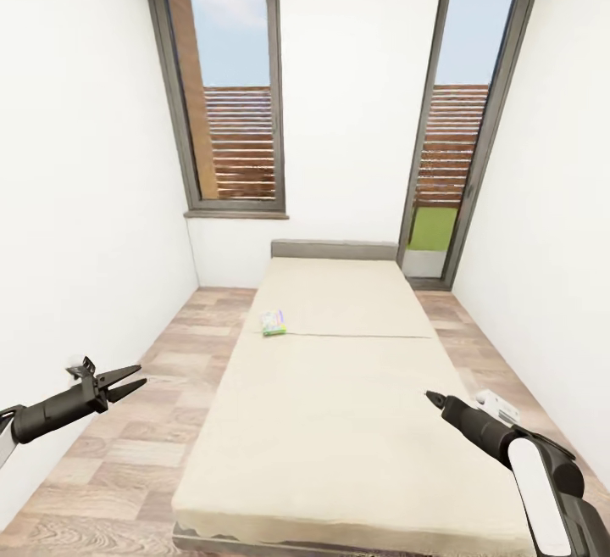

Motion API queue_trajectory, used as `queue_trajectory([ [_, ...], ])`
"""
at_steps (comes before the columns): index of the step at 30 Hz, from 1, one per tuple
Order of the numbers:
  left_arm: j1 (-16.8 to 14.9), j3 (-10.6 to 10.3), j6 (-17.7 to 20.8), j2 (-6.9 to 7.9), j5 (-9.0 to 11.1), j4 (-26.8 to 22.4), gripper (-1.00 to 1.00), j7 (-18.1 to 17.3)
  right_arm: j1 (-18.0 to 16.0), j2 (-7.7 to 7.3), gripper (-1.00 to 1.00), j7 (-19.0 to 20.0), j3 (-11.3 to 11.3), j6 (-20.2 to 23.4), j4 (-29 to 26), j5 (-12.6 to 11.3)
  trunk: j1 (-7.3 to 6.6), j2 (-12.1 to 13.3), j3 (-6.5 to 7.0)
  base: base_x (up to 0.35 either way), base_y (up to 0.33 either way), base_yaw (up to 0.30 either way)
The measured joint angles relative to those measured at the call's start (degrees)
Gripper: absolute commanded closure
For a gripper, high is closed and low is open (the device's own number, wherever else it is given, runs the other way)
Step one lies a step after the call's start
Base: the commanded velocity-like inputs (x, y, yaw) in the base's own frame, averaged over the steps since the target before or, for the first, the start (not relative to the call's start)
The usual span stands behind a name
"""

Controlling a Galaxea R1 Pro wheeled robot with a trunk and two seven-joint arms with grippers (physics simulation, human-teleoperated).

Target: Put all the toys in the child's room - the three board games (two on the bed and one on the table), the two jigsaw puzzles on the table, and the tennis ball on the table - inside the toy box on the table in the child's room.

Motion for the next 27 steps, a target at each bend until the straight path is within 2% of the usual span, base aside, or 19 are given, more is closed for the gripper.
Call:
queue_trajectory([
  [12,0.0,0.0,0.0,0.0,0.0,0.0,-1.0,0.0,0.0,0.0,-1.0,0.0,0.0,0.0,0.0,0.1,0.0,0.0,0.0,0.0,0.276,-0.253],
  [22,0.0,0.0,0.0,0.02,0.0,0.0,-1.0,0.0,0.0,0.01,-1.0,0.0,0.1,-0.1,0.0,0.3,-0.01,0.0,0.0,0.031,0.277,-0.025],
  [27,0.0,0.0,-0.1,0.01,0.0,0.0,-1.0,0.0,0.0,0.01,-1.0,0.0,0.1,-0.1,0.1,0.4,0.0,0.0,0.0,0.041,0.102,-0.001],
])
